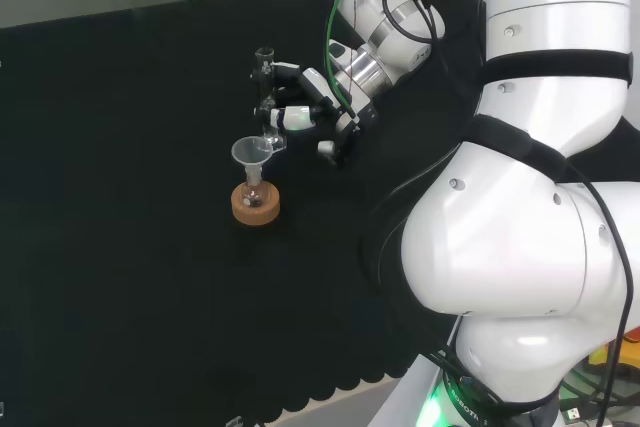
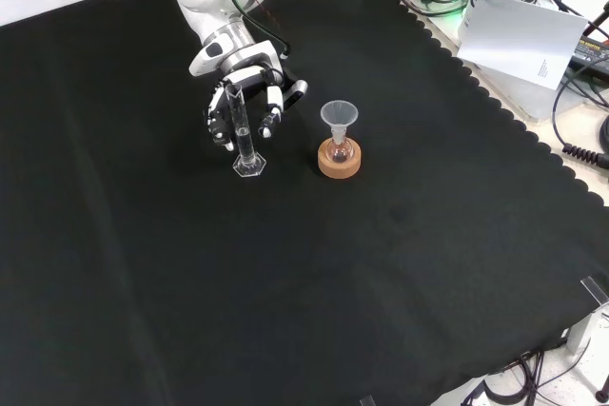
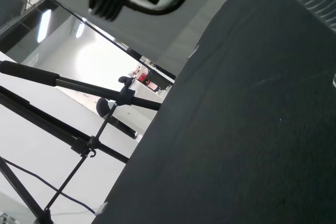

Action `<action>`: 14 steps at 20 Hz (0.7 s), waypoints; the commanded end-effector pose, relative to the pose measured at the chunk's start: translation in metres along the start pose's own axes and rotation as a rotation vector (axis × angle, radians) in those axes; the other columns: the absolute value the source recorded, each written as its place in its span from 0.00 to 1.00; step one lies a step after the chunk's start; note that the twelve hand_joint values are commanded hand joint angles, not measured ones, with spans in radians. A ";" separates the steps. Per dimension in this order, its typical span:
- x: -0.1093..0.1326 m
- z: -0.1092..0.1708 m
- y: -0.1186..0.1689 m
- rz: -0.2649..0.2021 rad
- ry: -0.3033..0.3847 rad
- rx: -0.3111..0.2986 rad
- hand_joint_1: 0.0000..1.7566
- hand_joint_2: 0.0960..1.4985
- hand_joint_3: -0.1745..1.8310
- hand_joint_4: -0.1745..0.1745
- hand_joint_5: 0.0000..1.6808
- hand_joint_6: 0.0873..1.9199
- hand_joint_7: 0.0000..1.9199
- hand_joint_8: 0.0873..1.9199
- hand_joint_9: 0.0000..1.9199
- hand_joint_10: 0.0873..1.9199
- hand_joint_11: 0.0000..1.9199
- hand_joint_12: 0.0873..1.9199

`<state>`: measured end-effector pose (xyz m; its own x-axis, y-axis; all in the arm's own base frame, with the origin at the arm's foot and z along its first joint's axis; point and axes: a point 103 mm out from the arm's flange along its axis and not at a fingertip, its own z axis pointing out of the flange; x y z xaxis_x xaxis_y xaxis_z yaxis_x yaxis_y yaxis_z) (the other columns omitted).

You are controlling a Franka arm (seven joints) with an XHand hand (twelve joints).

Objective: Pick up the graduated cylinder.

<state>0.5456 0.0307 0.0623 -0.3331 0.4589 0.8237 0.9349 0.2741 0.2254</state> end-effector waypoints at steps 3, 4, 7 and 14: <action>0.000 -0.001 0.001 0.006 -0.012 -0.012 0.60 0.45 0.34 0.47 0.44 0.26 0.44 0.26 0.61 0.07 0.52 0.47; 0.000 -0.002 0.002 0.008 -0.014 -0.016 0.61 0.46 0.34 0.48 0.46 0.26 0.45 0.26 0.62 0.06 0.53 0.46; 0.000 -0.004 0.001 0.014 -0.031 -0.019 0.63 0.52 0.35 0.50 0.50 0.25 0.49 0.25 0.64 0.05 0.55 0.44; 0.002 -0.014 0.002 0.019 -0.093 0.012 0.65 0.59 0.36 0.44 0.50 0.26 0.51 0.26 0.65 0.02 0.58 0.41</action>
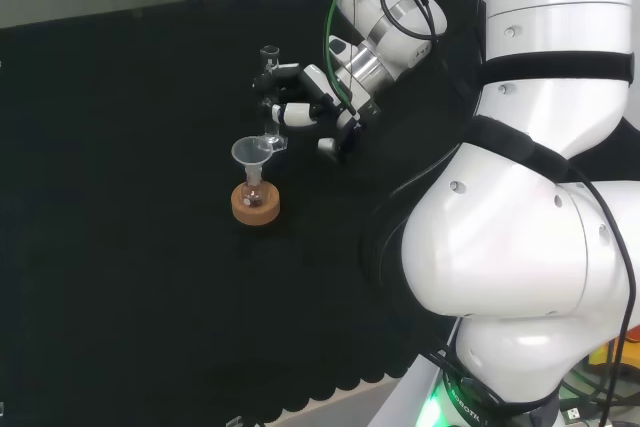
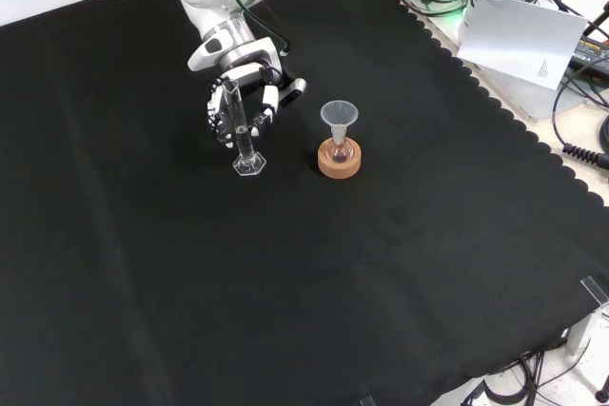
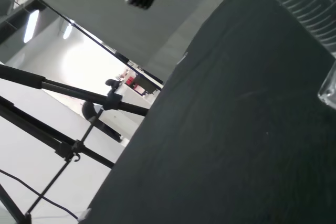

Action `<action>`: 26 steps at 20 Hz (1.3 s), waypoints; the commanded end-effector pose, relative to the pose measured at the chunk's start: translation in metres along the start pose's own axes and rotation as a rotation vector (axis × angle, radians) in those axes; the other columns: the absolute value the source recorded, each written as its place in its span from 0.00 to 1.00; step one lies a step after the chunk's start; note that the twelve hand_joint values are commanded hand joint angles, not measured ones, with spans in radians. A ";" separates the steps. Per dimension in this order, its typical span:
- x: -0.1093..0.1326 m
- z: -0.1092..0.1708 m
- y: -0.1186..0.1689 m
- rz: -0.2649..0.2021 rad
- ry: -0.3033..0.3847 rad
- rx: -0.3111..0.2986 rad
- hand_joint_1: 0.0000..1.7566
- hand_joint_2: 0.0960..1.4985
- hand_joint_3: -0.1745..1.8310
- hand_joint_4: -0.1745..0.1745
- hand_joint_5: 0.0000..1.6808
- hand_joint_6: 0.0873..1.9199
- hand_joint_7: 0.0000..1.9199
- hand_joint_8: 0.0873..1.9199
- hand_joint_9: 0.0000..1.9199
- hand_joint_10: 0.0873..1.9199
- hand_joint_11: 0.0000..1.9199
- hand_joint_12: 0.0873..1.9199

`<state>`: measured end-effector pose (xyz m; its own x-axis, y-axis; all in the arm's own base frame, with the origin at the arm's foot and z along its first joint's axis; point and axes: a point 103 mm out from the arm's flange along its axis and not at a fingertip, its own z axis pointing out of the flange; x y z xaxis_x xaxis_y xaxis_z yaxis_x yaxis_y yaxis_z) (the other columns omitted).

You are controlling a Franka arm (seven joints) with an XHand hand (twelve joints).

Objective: Pick up the graduated cylinder.

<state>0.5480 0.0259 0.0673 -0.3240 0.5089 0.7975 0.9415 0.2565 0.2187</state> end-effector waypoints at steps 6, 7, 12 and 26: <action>0.009 -0.022 0.006 -0.021 -0.136 0.085 0.66 0.60 0.36 0.40 0.50 0.27 0.51 0.26 0.66 0.02 0.58 0.41; 0.010 -0.024 0.006 -0.023 -0.157 0.093 0.66 0.60 0.36 0.40 0.50 0.28 0.52 0.26 0.66 0.02 0.58 0.41; 0.021 -0.034 0.009 -0.043 -0.272 0.143 0.63 0.73 0.16 0.15 0.50 0.56 0.53 0.27 0.67 0.01 0.59 0.41; 0.042 -0.060 0.001 -0.021 -0.426 0.212 0.65 0.76 0.09 0.01 0.53 0.57 0.56 0.25 0.70 0.00 0.61 0.40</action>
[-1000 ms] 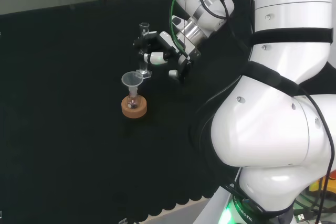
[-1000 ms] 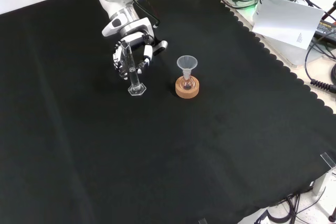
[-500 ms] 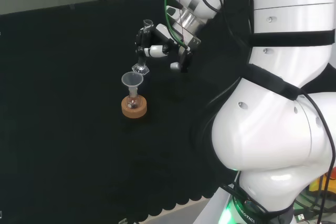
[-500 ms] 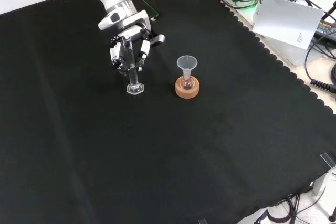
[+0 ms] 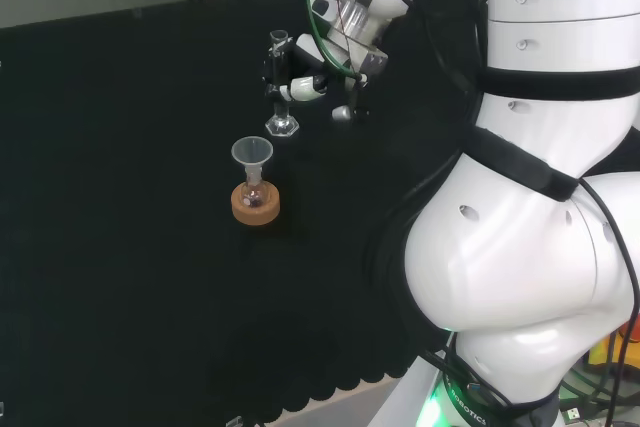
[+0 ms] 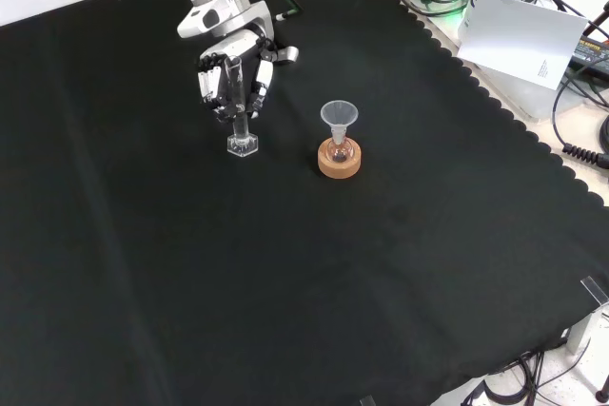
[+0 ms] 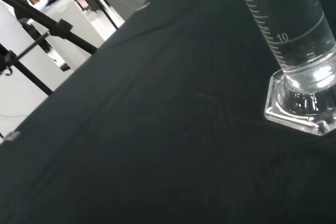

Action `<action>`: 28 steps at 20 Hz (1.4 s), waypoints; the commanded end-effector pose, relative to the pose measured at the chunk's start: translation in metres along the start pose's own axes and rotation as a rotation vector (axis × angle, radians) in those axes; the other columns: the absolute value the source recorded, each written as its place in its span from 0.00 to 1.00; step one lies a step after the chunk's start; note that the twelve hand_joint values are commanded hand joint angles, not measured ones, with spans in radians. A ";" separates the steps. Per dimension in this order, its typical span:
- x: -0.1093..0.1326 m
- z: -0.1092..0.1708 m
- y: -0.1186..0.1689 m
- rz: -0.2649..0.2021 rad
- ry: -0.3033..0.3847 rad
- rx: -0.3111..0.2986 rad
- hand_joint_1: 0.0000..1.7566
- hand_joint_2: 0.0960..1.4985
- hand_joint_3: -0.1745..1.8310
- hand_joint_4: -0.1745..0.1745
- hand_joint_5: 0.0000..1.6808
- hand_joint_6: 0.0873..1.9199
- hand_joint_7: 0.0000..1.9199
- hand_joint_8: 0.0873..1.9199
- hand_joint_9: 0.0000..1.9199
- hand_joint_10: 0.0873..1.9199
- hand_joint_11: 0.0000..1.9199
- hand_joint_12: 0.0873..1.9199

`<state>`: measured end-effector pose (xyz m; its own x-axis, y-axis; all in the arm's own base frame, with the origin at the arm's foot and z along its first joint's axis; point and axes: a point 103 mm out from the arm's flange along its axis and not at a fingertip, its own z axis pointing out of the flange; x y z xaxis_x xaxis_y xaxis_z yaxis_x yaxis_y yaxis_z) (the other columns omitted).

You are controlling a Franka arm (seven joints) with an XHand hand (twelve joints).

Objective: Pick up the graduated cylinder.

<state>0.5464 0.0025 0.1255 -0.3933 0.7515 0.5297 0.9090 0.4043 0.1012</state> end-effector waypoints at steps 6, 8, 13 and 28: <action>0.010 -0.028 -0.015 0.025 -0.118 0.079 0.65 0.74 0.08 0.00 0.57 0.52 0.58 0.22 0.72 0.00 0.62 0.39; 0.011 -0.034 -0.021 0.037 -0.131 0.093 0.65 0.74 0.08 0.00 0.57 0.52 0.59 0.22 0.72 0.00 0.62 0.39; 0.019 -0.049 -0.037 0.053 -0.173 0.130 0.66 0.74 0.08 0.00 0.58 0.51 0.60 0.21 0.73 0.00 0.63 0.38; 0.034 -0.079 -0.099 0.126 -0.278 0.264 0.66 0.73 0.08 0.00 0.58 0.50 0.62 0.18 0.74 0.00 0.64 0.37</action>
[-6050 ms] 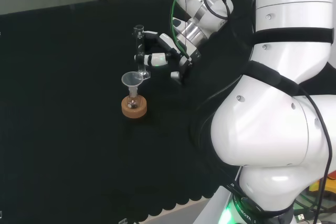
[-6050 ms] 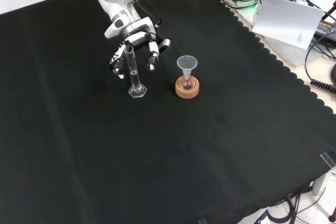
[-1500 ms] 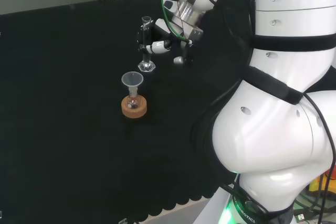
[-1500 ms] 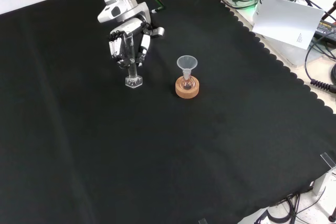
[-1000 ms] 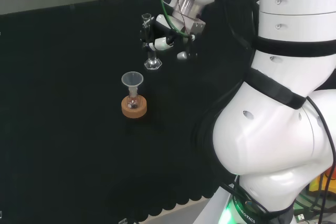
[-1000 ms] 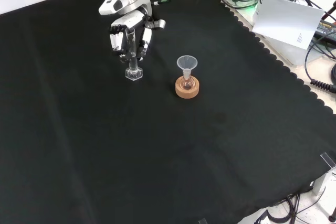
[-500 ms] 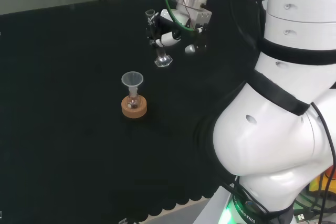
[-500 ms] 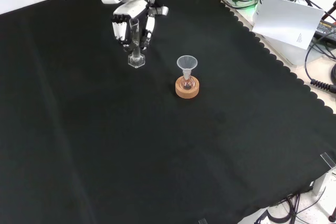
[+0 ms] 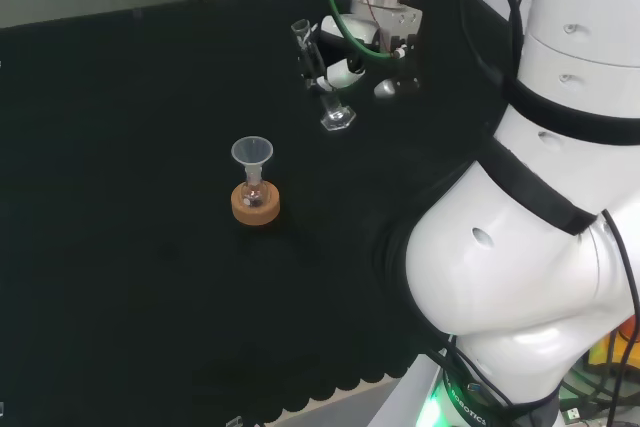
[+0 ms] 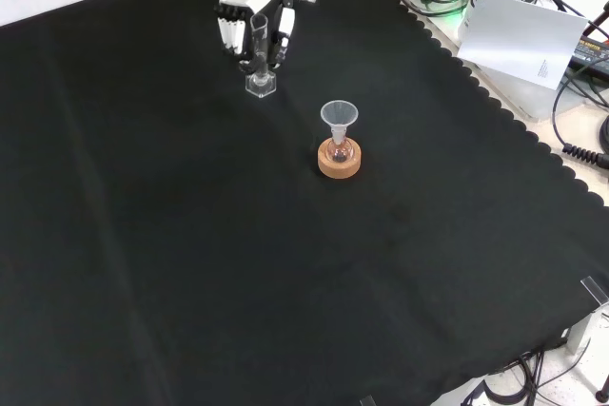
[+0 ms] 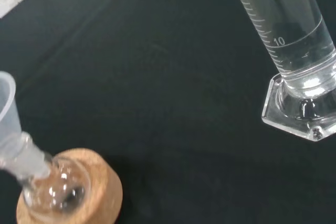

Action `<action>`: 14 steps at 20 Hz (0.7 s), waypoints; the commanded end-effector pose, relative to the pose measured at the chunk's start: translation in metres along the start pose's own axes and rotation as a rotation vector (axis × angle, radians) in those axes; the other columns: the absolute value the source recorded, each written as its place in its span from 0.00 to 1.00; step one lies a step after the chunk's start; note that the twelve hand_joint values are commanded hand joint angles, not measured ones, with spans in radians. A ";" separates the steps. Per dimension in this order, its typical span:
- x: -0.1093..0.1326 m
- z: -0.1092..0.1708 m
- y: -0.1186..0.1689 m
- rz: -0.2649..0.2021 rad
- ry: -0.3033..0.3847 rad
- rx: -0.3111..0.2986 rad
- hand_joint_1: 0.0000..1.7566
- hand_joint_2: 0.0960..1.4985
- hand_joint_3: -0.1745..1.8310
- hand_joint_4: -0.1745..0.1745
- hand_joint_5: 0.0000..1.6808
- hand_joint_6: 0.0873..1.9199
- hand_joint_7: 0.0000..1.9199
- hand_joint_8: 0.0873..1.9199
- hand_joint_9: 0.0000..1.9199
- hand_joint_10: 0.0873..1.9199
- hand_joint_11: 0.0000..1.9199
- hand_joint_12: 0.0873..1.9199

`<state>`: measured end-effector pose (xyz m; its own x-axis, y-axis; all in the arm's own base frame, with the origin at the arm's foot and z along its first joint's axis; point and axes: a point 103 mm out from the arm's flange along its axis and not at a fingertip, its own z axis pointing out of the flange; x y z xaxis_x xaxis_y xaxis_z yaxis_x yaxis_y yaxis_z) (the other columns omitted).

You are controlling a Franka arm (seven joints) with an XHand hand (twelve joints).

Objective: Pick up the graduated cylinder.

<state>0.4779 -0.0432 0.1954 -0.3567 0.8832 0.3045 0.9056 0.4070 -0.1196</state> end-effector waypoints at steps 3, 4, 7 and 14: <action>0.004 -0.001 -0.037 0.040 -0.047 0.093 0.66 0.73 0.08 0.00 0.58 0.50 0.62 0.18 0.74 0.00 0.64 0.37; 0.005 0.000 -0.040 0.043 -0.050 0.101 0.66 0.73 0.08 0.00 0.58 0.50 0.62 0.18 0.74 0.00 0.64 0.37; 0.008 0.000 -0.050 0.050 -0.064 0.120 0.66 0.73 0.08 0.00 0.58 0.50 0.62 0.18 0.74 0.00 0.64 0.37; 0.019 0.004 -0.073 0.058 -0.111 0.182 0.66 0.73 0.08 0.00 0.58 0.50 0.62 0.18 0.74 0.00 0.64 0.37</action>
